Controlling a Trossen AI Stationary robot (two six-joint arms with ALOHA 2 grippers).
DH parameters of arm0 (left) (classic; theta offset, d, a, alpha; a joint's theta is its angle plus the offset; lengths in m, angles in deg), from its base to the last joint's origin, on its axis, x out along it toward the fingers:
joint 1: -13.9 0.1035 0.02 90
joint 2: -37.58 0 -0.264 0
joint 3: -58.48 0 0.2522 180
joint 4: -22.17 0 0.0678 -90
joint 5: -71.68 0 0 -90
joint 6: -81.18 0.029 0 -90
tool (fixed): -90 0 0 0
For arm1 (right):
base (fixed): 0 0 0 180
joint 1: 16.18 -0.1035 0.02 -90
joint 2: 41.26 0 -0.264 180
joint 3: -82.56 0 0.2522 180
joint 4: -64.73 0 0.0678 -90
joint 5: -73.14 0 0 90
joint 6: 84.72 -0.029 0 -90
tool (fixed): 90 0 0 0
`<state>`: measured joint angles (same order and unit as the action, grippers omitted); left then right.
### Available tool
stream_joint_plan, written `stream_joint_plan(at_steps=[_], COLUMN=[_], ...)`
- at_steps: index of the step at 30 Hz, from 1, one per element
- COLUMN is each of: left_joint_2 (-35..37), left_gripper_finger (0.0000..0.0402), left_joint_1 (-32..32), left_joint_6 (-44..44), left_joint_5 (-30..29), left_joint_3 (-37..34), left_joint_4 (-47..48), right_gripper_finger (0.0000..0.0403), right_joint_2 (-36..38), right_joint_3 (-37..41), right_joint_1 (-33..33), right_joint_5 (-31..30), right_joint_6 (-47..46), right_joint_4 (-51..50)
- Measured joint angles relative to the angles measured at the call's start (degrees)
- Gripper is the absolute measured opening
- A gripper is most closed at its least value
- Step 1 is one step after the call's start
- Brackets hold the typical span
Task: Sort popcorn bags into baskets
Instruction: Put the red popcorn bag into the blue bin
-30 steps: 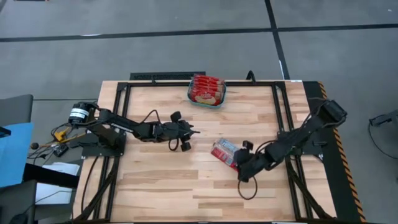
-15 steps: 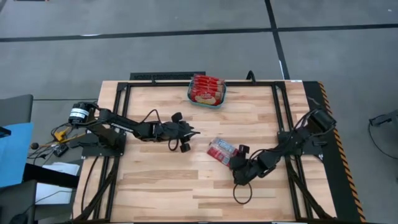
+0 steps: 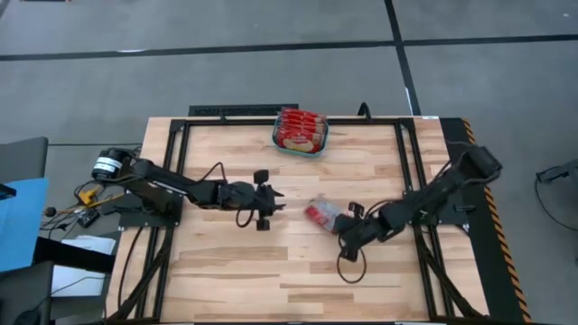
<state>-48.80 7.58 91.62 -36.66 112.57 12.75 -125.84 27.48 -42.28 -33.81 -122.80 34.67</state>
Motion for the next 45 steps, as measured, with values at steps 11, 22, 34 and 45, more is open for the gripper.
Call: stream_joint_plan(at_steps=[11,22,34,45], left_joint_2=[1.50,0.89,0.89,0.90], left_gripper_finger=[0.0192,0.0310,0.0135,0.0014], left_joint_1=[-0.82,1.09,1.43,4.33], left_joint_6=[9.34,7.88,8.12,11.37], left_joint_5=[8.97,9.48,17.62,24.59], left_joint_3=[0.03,0.04,3.30,3.43], left_joint_4=[-2.92,-13.76,-12.61,-11.64], right_gripper_finger=[0.0003,0.0003,0.0004,0.0007], right_joint_2=[21.60,26.30,25.27,25.29], right_joint_3=[-0.25,-0.29,-0.31,-0.36], right_joint_1=[7.56,11.77,13.57,14.37], right_joint_5=[15.34,21.86,23.78,23.75], right_joint_6=[4.54,7.32,11.91,16.58], right_joint_4=[1.95,3.29,8.59,11.26])
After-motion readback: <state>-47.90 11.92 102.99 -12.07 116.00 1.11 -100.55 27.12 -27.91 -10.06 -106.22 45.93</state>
